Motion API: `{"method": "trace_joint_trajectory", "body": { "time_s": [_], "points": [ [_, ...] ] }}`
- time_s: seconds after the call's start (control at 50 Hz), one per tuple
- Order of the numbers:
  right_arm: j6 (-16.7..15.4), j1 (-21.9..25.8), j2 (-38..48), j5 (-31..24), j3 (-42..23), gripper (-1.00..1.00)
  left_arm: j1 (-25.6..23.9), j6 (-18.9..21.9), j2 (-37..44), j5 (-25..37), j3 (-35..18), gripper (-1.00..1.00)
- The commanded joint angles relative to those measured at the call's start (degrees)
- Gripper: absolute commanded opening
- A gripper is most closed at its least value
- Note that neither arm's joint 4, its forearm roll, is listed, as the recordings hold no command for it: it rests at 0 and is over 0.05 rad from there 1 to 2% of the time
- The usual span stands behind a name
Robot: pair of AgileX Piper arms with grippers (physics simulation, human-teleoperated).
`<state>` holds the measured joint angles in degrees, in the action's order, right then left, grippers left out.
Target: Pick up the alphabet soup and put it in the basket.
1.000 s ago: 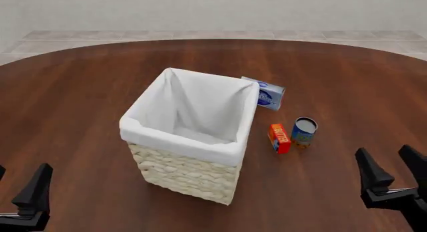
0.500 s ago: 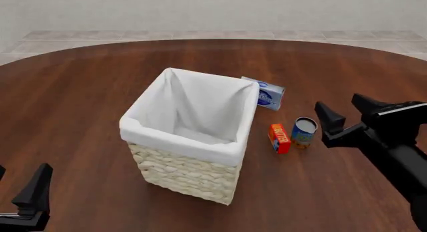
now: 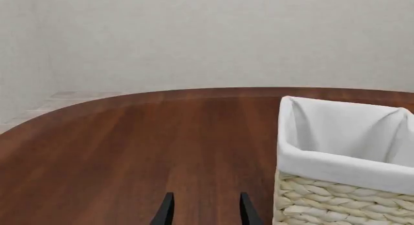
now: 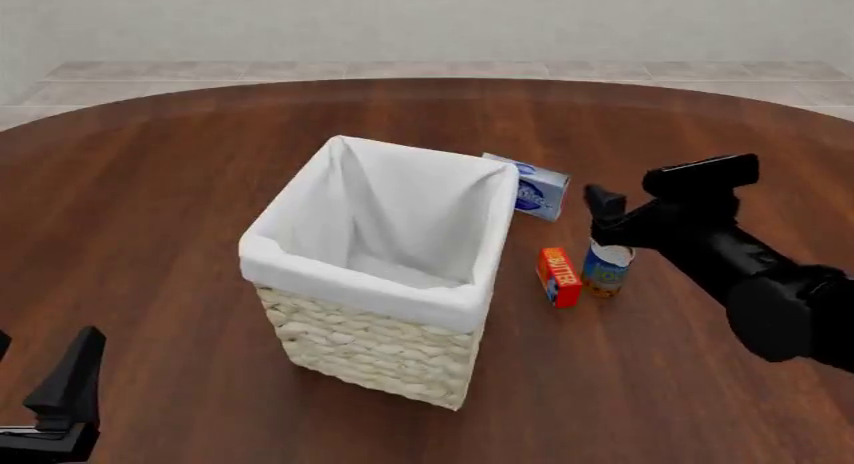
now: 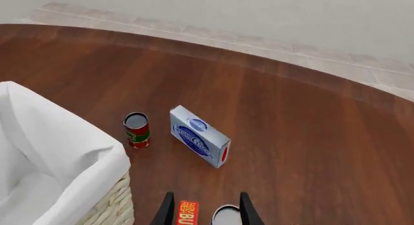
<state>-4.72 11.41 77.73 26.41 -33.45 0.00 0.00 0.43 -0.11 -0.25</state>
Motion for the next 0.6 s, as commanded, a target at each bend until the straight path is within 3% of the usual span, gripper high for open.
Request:
{"method": "trace_joint_trajectory", "body": {
  "time_s": [0.02, 0.28, 0.6],
  "points": [
    [0.06, -1.32, 6.90, -0.98, -3.82, 1.00, 0.00, 0.00, 0.00, 0.00, 0.00, 1.00],
    [-1.21, -3.27, 8.65, -1.36, -3.04, 1.00, 0.00, 0.00, 0.00, 0.00, 0.00, 1.00],
    [-0.28, -3.59, 9.11, -0.18, -0.01, 1.00, 0.00, 0.00, 0.00, 0.00, 0.00, 1.00]
  ]
}}
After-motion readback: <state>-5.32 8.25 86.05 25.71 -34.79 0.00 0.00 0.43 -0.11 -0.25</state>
